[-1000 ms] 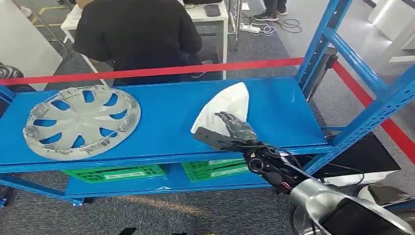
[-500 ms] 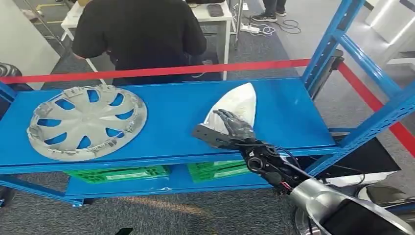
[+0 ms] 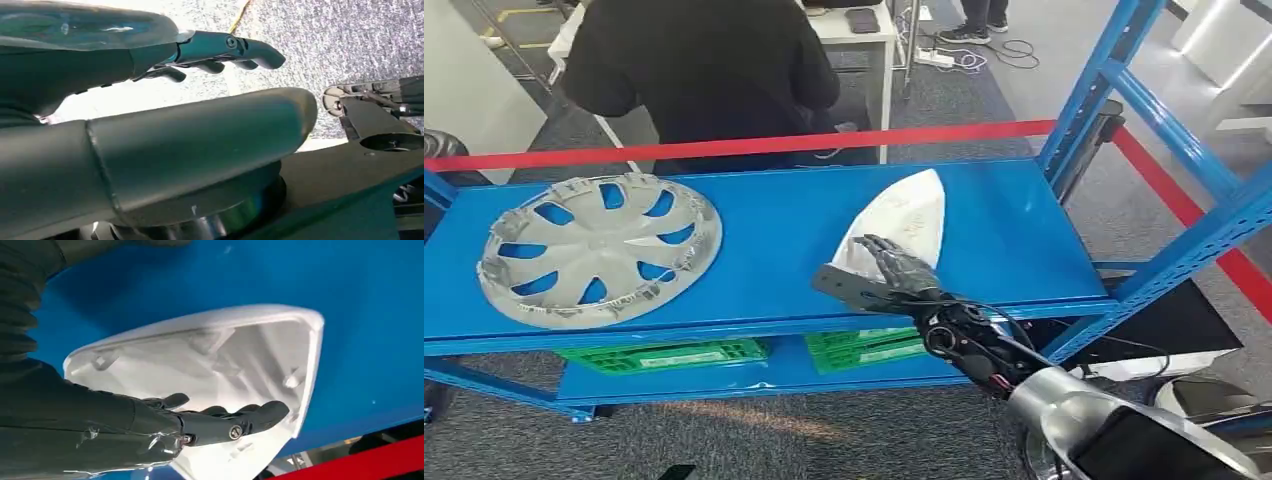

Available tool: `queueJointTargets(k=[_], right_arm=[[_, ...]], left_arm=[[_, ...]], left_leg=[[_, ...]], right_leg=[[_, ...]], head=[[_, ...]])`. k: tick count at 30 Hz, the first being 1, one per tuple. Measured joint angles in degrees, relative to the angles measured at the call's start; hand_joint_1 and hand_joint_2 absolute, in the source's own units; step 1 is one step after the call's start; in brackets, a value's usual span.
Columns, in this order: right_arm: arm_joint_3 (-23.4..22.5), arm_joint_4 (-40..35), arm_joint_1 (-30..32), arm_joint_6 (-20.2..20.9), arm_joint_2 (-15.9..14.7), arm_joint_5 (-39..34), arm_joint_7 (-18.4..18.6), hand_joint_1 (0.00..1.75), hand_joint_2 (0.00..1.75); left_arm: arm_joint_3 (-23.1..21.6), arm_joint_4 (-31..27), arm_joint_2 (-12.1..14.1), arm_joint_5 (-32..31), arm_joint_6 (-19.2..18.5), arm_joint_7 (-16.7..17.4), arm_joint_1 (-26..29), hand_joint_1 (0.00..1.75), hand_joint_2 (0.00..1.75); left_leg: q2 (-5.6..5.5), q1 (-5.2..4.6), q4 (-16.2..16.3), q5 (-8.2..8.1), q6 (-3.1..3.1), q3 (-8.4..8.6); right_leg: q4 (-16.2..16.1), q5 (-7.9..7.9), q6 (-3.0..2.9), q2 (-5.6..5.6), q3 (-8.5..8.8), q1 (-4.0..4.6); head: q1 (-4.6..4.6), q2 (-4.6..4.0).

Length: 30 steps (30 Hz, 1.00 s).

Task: Take the parts from the cabinet and place them on the table.

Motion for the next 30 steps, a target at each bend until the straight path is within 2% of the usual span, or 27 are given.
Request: queueJointTargets(k=[13, 18, 19, 20, 21, 22, 28, 29, 30], right_arm=[[0.2, 2.9, 0.0, -0.3, 0.9, 0.0, -0.2, 0.0, 1.75], [0.3, 3.8, -0.4, -1.7, 1.2, 0.2, 1.0, 0.0, 1.75], [0.3, 4.0, -0.5, -2.1, 1.2, 0.0, 1.2, 0.33, 1.75], [0.2, 4.2, -0.6, -2.5, 1.2, -0.3, 1.5, 1.15, 1.75], [0.2, 4.3, -0.6, -2.9, 1.2, -0.7, 1.7, 1.64, 1.75], [0.2, 4.5, -0.6, -3.1, 1.2, -1.0, 1.9, 1.75, 1.75], [-0.3, 5.0, -1.0, -4.0, 1.1, -2.1, 2.3, 1.75, 1.75], [-0.3, 5.0, -1.0, -4.0, 1.1, -2.1, 2.4, 1.75, 1.75], [-0.4, 5.0, -1.0, -4.0, 1.1, -2.2, 2.4, 1.75, 1.75]], left_arm=[[0.0, 0.0, 0.4, 0.0, 0.1, -0.1, 0.0, 0.0, 0.0], [0.0, 0.0, 0.5, 0.6, 0.4, -0.2, 0.2, 0.0, 0.0], [0.0, 0.0, 0.5, 0.7, 0.4, -0.2, 0.3, 0.0, 0.0], [0.0, 0.0, 0.5, 0.8, 0.4, -0.2, 0.4, 0.0, 0.0], [0.0, 0.0, 0.5, 0.9, 0.4, -0.3, 0.4, 0.0, 0.0], [0.0, 0.0, 0.5, 1.0, 0.4, -0.4, 0.5, 0.0, 0.0], [0.0, 0.0, 0.6, 1.4, 0.4, -1.1, 0.9, 0.0, 0.0], [0.0, 0.0, 0.6, 1.4, 0.5, -1.2, 0.9, 0.0, 1.75], [0.0, 0.0, 0.6, 1.4, 0.5, -1.3, 1.0, 0.0, 1.75]], left_leg=[[0.0, -0.01, 0.0, 0.0, 0.0, -0.01], [0.0, -0.01, 0.0, 0.0, 0.01, 0.02], [0.0, -0.01, 0.0, 0.0, 0.01, 0.02], [0.0, -0.01, 0.0, 0.0, 0.01, 0.02], [0.0, -0.01, 0.0, 0.0, 0.01, 0.02], [0.0, -0.01, 0.0, 0.0, 0.01, 0.02], [0.02, -0.01, 0.0, 0.0, 0.01, 0.06], [0.02, -0.01, 0.0, 0.0, 0.01, 0.08], [0.02, -0.01, 0.0, 0.0, 0.01, 0.1]], right_leg=[[0.0, 0.0, 0.0, 0.0, 0.02, -0.01], [0.0, 0.0, 0.0, -0.01, 0.03, -0.01], [0.0, 0.0, 0.0, 0.0, 0.03, -0.01], [0.0, 0.0, 0.0, 0.0, 0.03, -0.01], [0.0, 0.0, 0.0, 0.0, 0.03, -0.01], [0.0, 0.0, 0.0, 0.0, 0.03, -0.01], [0.0, 0.0, 0.0, 0.02, 0.03, -0.01], [0.0, 0.0, 0.0, 0.02, 0.05, -0.01], [0.0, 0.0, 0.0, 0.02, 0.06, -0.01]], head=[[0.0, 0.0], [0.0, 0.0], [0.0, 0.0], [-0.02, 0.0], [-0.02, 0.0], [0.0, 0.0], [0.0, 0.0], [-0.02, 0.0], [0.0, 0.0]])
